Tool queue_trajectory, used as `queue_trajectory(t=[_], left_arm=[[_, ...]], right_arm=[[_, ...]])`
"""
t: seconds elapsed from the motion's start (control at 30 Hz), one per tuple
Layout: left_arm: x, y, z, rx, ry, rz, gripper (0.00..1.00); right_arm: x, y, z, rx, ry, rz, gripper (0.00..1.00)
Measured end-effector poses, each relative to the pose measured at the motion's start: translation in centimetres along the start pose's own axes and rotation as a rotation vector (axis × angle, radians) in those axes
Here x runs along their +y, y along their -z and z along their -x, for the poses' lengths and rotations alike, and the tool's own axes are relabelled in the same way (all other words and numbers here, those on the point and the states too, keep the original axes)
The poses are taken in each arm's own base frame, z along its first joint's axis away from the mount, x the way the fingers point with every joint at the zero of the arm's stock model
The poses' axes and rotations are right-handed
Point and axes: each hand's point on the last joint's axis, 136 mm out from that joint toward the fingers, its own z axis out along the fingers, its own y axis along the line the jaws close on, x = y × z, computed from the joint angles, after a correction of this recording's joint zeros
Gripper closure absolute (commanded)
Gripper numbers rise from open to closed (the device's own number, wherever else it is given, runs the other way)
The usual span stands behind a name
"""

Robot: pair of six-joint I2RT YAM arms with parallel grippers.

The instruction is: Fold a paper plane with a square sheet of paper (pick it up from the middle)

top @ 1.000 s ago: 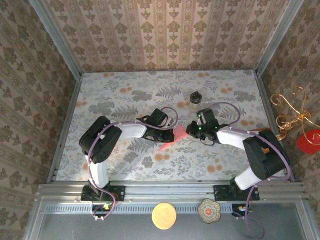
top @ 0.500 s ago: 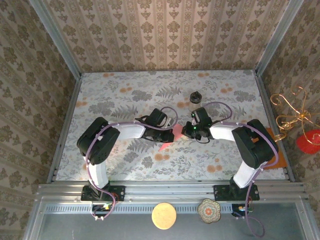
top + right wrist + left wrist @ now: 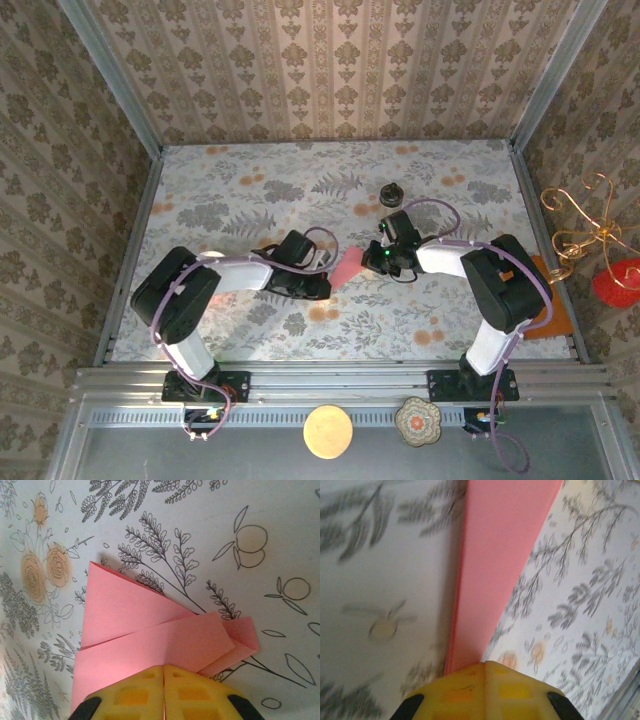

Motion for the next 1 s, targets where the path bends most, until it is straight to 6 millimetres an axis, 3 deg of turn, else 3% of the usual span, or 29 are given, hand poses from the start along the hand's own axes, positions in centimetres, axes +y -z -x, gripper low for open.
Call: queue_trajectory(t=[0.1,0.2,0.33,0.47,0.63,0.73,1.0], left_arm=[[0.3,1.9,-0.3,-0.021,0.029,0.006,0.83],[-0.1,5.1,1.5,-0.116,0.041,-0.008,0.76],[0.3,9.6,4.0,-0.259,0.05,0.005,0.61],[1.9,13.0,5.3,-0.36,0.08,0.056,0.43],[5.1,16.4,6.0,-0.459,0.151,0.149,0.21],[5.9,17.7,6.0,-0.506,0.16,0.188,0.13],[6.3,17.8,5.7,-0.513,0.138,0.204,0.05]], right_arm=[[-0.1,0.3,0.1,0.007,0.008,-0.009,0.81],[0.3,1.2,0.0,0.017,0.023,-0.03,0.71],[2.5,3.4,0.8,-0.015,0.07,-0.038,0.51],[4.6,5.5,1.0,-0.058,0.11,-0.072,0.38],[4.7,6.2,-0.4,-0.077,0.106,-0.175,0.3],[4.3,6.1,-1.5,-0.074,0.087,-0.229,0.28],[5.5,3.9,-2.4,-0.078,0.056,-0.298,0.27]])
